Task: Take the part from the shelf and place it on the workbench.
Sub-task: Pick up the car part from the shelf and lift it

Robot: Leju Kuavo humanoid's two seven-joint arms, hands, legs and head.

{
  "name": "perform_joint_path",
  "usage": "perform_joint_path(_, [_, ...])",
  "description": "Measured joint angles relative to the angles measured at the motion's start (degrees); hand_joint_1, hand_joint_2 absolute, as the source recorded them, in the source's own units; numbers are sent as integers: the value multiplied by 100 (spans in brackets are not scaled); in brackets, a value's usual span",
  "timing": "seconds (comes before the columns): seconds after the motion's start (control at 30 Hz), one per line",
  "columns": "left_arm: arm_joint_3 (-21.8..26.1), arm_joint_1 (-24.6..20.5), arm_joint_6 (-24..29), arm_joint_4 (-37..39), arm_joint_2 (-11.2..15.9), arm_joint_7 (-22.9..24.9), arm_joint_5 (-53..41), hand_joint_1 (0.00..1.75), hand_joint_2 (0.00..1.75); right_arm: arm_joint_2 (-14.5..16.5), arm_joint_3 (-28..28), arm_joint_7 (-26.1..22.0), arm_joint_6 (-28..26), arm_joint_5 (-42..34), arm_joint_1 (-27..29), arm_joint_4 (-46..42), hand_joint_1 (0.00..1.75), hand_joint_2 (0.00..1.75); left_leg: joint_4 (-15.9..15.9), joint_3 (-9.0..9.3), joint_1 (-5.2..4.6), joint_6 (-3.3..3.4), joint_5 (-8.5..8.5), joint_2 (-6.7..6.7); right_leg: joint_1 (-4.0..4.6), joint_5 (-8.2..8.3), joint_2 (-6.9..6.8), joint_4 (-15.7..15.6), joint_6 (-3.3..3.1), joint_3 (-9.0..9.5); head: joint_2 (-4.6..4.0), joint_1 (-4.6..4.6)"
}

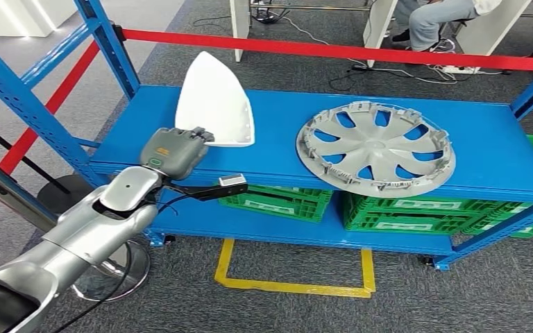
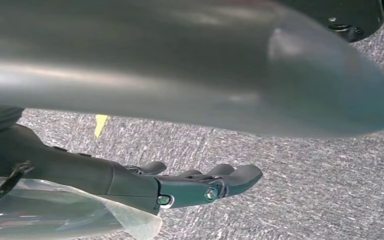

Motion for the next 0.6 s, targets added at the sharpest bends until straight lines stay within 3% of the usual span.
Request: perform_joint_path(0.6, [149,115,-113,-112,210,-37,178,175,175,0,66,-2,107,46,-9,-19,0,0,0,-1,0,0,0,0,0,0,0,0,0,0,0,0])
